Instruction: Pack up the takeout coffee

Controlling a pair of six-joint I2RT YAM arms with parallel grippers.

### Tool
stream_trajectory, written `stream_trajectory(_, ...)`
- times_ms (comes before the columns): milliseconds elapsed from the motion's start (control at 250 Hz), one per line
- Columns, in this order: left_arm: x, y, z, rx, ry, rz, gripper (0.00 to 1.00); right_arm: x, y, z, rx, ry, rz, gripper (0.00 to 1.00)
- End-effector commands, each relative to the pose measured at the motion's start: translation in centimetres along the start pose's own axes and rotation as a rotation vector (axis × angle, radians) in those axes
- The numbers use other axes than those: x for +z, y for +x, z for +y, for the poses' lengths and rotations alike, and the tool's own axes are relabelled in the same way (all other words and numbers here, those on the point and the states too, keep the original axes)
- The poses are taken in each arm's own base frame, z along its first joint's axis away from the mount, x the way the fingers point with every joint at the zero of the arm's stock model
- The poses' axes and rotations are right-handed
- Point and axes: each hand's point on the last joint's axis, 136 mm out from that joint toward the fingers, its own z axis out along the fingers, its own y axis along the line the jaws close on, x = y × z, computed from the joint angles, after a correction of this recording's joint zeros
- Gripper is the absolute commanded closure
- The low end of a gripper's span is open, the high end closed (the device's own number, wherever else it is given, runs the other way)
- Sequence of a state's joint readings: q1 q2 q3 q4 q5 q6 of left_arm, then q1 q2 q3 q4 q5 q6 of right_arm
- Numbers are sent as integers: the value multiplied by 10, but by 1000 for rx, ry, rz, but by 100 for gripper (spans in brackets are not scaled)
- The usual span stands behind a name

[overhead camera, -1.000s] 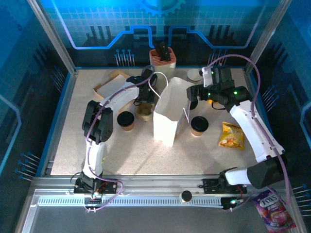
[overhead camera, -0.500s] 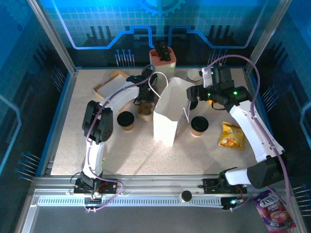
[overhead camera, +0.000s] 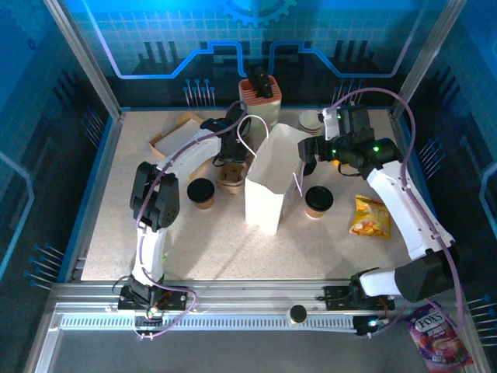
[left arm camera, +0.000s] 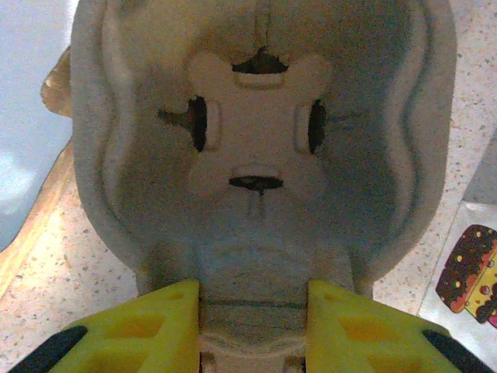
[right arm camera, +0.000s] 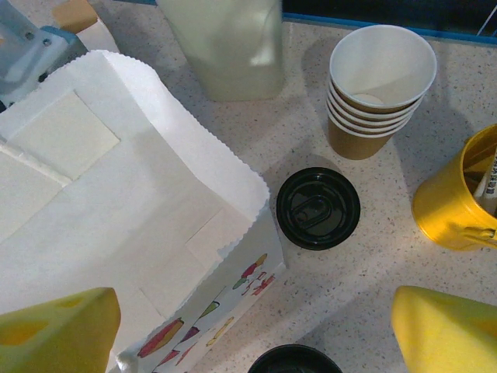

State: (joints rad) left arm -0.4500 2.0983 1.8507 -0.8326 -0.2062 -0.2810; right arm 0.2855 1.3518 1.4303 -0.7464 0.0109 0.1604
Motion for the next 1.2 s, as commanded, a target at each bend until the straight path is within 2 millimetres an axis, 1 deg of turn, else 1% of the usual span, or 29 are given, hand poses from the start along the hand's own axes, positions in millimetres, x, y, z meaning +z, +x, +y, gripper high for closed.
stream_trajectory(0, -45, -19, -2, 19, 20, -89, 65, -8, -7, 0, 16, -14, -29, 9)
stream_trajectory(152, -61, -23, -1, 16, 32, -121, 66, -11, -8, 0, 14, -11, -36, 9)
stream_trajectory(304, -80, -27, 5, 10, 30, -156, 67, -17, -9, 0, 12, -7, -46, 9)
stream_trajectory(567, -122, -32, 28, -31, 43, -240, 67, -30, -16, 1, 7, -8, -74, 9)
stream_trajectory(759, -157, -30, 50, -75, 47, -311, 68, -33, -26, 8, 16, -44, -91, 9)
stream_trajectory(851, -178, -26, 55, -77, 56, -348, 68, -28, -31, 14, 18, -78, -80, 9)
stream_trajectory(935, -199, -20, 57, -77, 76, -381, 68, -19, -34, 17, 5, -93, -53, 9)
stream_trajectory(1019, -220, -14, 59, -82, 98, -413, 68, -8, -34, 15, -13, -85, -8, 9)
stream_trajectory(1115, -246, -6, 59, -81, 128, -450, 68, 5, -36, 20, -34, -120, 29, 9)
stream_trajectory(1195, -267, 0, 58, -69, 146, -479, 68, 17, -35, 19, -50, -121, 62, 11)
